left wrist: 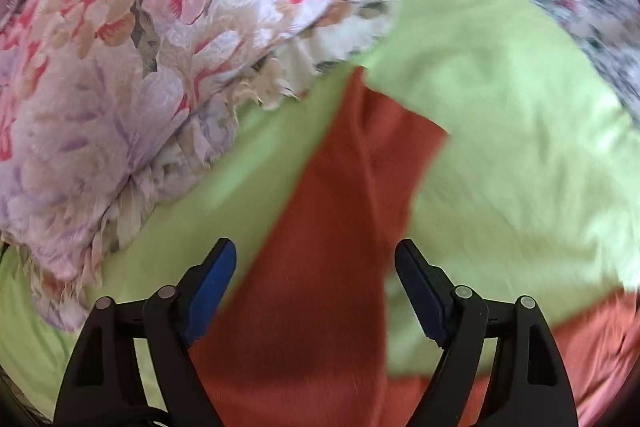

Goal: Fold small clothes

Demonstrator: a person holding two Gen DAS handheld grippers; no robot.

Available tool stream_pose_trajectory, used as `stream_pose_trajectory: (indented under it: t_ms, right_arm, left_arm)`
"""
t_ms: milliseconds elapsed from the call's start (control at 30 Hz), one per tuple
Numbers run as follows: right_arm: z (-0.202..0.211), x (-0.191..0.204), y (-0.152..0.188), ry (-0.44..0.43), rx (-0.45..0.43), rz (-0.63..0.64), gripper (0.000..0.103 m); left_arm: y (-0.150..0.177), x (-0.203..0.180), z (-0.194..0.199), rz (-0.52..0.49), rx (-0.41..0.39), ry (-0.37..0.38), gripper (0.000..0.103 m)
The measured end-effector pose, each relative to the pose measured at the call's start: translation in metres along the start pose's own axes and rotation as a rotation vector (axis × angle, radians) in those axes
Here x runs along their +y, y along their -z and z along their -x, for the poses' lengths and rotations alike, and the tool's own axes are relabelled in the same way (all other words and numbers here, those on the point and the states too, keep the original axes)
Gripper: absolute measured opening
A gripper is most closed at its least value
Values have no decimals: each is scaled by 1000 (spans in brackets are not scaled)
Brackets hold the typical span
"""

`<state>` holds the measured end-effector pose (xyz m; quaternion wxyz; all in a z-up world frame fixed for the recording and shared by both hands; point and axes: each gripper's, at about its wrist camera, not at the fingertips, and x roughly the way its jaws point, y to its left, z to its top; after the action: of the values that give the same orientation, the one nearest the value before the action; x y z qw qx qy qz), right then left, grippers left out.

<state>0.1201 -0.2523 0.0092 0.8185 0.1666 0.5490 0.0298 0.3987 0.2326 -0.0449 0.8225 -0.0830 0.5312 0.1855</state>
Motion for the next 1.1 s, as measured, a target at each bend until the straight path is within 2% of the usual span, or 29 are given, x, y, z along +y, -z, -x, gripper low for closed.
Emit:
stream_pose_trajectory:
  t_ms: [33, 67, 100, 167, 200, 233, 400, 600, 667, 767, 900, 1033, 1100]
  right_arm:
    - [0, -1, 0, 1, 1, -4, 53]
    - [0, -3, 0, 1, 3, -10, 53]
    - [0, -5, 0, 3, 4, -15, 53]
    - [0, -8, 0, 12, 1, -24, 53]
    - [0, -9, 0, 13, 0, -29, 53]
    - [0, -10, -1, 14, -2, -33, 53]
    - [-1, -9, -4, 16, -20, -31, 53]
    - [-1, 0, -4, -2, -42, -21, 53]
    - [4, -1, -4, 2, -57, -30, 53]
    - [22, -10, -3, -12, -117, -79, 53]
    - [47, -28, -2, 34, -184, -126, 53]
    - [75, -53, 0, 74, -273, -213, 53]
    - [83, -65, 3, 91, -296, -241, 53]
  left_arm:
    - [-6, 4, -7, 26, 14, 22, 61]
    - [-9, 7, -12, 42, 32, 58, 42]
    - [-10, 9, -17, 57, 50, 93, 33]
    - [-10, 11, -18, 60, 46, 111, 11]
    - [-8, 10, -14, 45, 34, 120, 9]
    - [-5, 9, -11, 40, 23, 133, 7]
    - [22, 0, 48, 2, -85, 303, 7]
    - [85, -53, 127, -112, -174, 458, 6]
    - [114, -81, 149, -155, -200, 515, 7]
    - [155, -127, 171, -228, -201, 574, 7]
    - [212, -193, 183, -353, -154, 671, 7]
    - [258, -251, 177, -477, -124, 681, 7]
    - [271, -269, 167, -517, -99, 673, 7]
